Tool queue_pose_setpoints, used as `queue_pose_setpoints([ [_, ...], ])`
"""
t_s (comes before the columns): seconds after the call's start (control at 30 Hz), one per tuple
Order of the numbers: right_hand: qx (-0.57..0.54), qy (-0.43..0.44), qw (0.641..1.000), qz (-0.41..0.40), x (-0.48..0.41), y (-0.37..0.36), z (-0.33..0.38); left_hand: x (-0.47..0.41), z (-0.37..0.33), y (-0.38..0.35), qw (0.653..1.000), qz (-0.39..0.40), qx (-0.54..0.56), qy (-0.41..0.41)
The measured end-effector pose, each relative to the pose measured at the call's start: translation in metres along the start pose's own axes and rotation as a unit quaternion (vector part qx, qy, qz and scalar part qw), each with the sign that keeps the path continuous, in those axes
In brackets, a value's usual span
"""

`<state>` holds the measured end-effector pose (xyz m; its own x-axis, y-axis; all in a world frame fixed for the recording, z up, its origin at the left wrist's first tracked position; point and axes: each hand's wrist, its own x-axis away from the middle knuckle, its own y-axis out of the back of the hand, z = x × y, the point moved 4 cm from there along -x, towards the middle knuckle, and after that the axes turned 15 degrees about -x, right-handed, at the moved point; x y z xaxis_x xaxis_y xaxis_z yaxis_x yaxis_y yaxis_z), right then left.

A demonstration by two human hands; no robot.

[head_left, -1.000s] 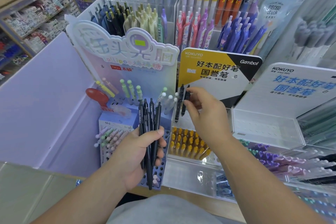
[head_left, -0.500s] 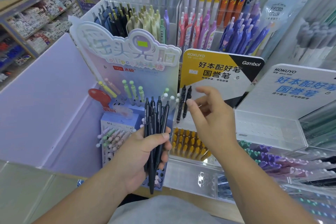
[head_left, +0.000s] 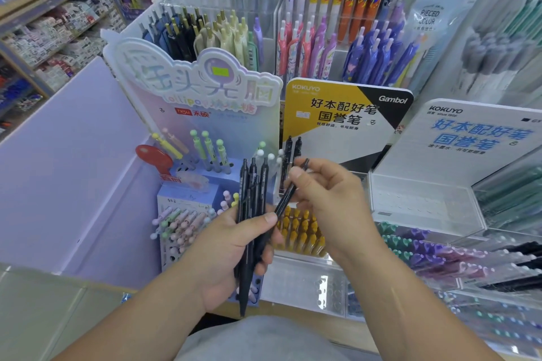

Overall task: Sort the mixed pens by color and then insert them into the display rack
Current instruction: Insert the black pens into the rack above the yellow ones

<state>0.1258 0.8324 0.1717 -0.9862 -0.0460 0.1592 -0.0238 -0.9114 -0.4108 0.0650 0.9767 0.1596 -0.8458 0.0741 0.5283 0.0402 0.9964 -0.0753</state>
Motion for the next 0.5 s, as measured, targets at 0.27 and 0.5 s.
queue_pose_setpoints([
  [0.27,0.071,0.201,0.976,-0.054,-0.018,0.022,0.038,-0.007,0.015,0.016,0.997,-0.043,0.054,0.038],
  [0.5,0.283,0.267,0.921,0.003,-0.023,0.016,0.022,-0.007,0.015,0.018,0.997,-0.033,0.068,0.033],
])
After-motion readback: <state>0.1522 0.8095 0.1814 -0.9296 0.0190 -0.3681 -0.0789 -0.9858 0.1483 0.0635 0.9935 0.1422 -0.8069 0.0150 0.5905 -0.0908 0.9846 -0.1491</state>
